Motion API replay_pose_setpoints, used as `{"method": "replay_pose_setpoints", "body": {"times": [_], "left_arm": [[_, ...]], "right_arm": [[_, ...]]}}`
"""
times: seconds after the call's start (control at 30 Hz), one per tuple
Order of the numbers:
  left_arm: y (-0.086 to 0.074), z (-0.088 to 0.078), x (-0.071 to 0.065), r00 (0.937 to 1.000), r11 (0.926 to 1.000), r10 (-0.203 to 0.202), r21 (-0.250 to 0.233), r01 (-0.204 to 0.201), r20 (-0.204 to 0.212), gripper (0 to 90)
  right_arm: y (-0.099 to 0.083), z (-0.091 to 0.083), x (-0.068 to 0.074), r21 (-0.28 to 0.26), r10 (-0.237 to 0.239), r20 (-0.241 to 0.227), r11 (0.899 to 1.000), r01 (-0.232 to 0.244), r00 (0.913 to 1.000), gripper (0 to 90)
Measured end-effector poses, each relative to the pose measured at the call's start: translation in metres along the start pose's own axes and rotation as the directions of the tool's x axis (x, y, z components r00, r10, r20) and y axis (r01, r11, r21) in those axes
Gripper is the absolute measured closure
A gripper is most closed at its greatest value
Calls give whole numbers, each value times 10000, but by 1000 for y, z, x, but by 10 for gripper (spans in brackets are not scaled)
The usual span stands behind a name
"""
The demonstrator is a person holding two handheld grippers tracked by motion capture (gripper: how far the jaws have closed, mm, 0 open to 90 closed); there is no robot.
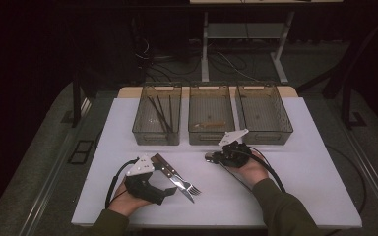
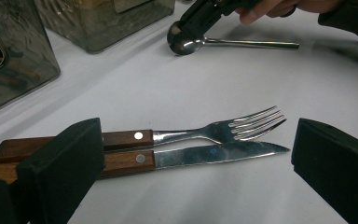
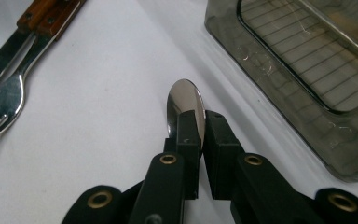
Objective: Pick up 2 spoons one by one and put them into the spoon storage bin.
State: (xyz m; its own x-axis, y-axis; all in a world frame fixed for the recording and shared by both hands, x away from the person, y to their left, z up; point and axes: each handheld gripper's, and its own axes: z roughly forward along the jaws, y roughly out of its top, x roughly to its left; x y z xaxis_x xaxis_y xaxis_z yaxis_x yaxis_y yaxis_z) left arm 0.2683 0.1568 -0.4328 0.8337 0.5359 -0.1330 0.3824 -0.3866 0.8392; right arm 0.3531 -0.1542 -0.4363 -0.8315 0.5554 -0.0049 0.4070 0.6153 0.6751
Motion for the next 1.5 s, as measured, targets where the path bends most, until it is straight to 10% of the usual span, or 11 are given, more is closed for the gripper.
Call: {"method": "replay_pose_setpoints", "body": {"times": [1.5], "left_arm": [[0, 0, -1, 9999, 9999, -14, -103, 15, 113, 18]], "right_arm": [[16, -35, -17, -878, 790, -403, 9927, -823, 9961, 885]]}}
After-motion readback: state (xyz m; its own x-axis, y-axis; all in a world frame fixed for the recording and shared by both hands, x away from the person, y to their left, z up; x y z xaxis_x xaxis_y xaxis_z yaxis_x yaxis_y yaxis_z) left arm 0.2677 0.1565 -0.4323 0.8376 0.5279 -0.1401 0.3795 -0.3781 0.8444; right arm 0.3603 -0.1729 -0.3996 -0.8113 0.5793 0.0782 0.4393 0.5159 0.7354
